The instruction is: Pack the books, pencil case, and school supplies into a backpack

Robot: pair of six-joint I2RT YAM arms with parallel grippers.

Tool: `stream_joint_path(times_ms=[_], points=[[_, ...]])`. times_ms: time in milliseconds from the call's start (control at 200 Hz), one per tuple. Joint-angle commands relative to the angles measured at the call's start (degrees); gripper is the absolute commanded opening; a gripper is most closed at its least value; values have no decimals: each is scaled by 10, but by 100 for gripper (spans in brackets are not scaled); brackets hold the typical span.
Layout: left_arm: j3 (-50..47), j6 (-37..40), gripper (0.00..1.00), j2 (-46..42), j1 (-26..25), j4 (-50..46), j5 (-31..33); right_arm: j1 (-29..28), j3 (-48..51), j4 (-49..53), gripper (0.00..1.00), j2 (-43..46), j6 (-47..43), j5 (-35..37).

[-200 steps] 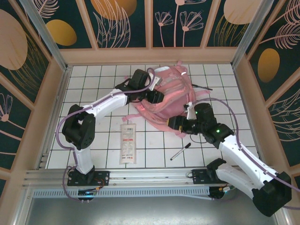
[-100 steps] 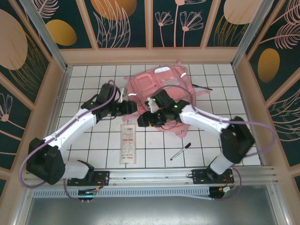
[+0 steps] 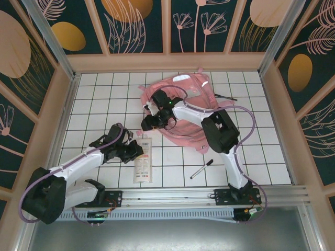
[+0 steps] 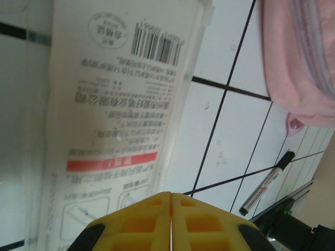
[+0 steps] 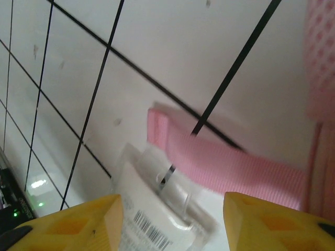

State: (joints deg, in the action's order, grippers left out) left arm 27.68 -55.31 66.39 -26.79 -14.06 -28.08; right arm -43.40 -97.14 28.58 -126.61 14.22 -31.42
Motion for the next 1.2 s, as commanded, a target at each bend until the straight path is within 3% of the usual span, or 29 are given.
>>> stream_joint_path(times_ms=[0,105,285,520,641,711,806,926,1016,1136,1196], points=[[-29,-32,5,21,-1,44,-15,-2,-42,27,52,-32,-33,-13],[-55,-34,0,53,-1,53,-15,-13,-75,72,47,-56,-51,-35],[-63,9,0,70,-1,-1,75,-25,-77,111,47,-74,-81,-20],[-92,18,0,78,0,15,68,-49,-106,159,47,-110,-150,-24],[-94,34,0,70,-1,14,59,-52,-104,156,46,-118,-177,-59],[-92,41,0,67,-1,16,58,-50,-104,156,37,-119,-192,-89],[-85,61,0,68,-1,10,64,-45,-109,165,30,-122,-208,-121],[-73,81,0,71,-2,-5,69,-34,-120,190,13,-133,-218,-165],[-70,91,0,69,-1,-7,69,-28,-114,188,0,-129,-220,-161],[-56,103,0,64,-1,-11,47,-27,-100,171,0,-97,-204,-143],[-34,121,14,41,-1,-16,20,-26,-87,146,0,-63,-182,-143]])
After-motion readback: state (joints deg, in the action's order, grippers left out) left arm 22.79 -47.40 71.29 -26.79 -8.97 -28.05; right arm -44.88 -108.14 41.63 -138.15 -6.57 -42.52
